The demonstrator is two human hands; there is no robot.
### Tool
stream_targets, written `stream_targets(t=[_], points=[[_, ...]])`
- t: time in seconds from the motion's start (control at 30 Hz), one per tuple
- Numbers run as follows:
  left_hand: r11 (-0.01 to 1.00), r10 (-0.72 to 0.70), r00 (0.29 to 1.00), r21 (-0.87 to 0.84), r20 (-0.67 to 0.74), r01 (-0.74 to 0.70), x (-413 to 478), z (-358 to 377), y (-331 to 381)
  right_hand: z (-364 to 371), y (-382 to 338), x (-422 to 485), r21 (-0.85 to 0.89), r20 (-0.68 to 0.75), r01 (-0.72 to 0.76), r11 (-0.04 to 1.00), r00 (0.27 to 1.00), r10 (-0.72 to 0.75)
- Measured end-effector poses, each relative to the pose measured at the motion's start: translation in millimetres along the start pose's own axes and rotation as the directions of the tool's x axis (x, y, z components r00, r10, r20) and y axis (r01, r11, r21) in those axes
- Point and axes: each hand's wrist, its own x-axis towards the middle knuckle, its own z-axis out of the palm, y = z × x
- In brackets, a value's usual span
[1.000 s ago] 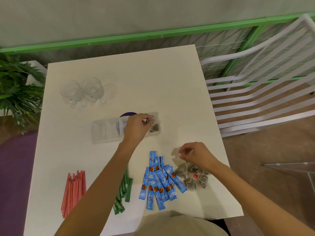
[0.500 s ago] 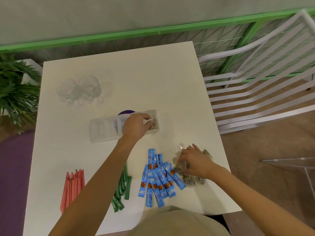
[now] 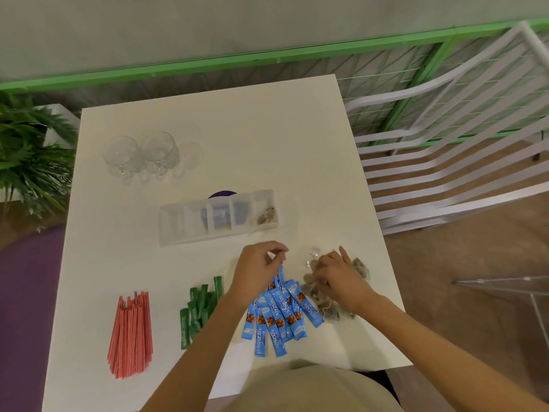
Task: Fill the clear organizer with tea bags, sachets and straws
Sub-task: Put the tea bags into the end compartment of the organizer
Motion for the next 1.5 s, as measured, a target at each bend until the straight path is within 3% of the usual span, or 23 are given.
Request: stream_targets(t=[0.1,0.17,0.27,0.43,0.63,1.03,1.2,1.5], points=[[0.996,-0.053,0.997,-0.070,0.050,0.057,-12,15,-9,-3,3,0,0.095,-0.043,-0.055,0.994,0.997,0.059],[0.994,-0.070,0.995,-0.082,0.075,0.076,-18,23,-11,-6,3,0,0.257,-0.097,-0.084,0.963,0.989,0.112],[0.990,-0.094,0.987,-0.094,0.133,0.107,-23,29,-10,-16,-2,-1,0.500,-0.177,-0.091,0.861,0.963,0.205],[0.946,-0.151,0.975,-0.264,0.160,0.190,-25,35,-2,-28,-15,-4,0.756,-0.128,-0.107,0.646,0.944,0.305],[0.872,-0.201,0.973,-0.432,0.112,0.230,-22,35,-3,-18,-17,-2,0.806,-0.098,-0.110,0.582,0.944,0.315],[0.885,-0.139,0.986,-0.459,-0.093,0.082,28,-35,11,-29,-1,8,0.788,-0.107,-0.141,0.600,0.927,0.359],[0.952,-0.101,0.973,-0.304,-0.206,0.035,67,-55,12,-29,9,10,0.710,-0.094,-0.193,0.677,0.927,0.363],[0.992,0.005,0.988,0.124,-0.155,0.014,104,-49,1,-28,19,10,0.653,-0.075,-0.230,0.722,0.928,0.364]])
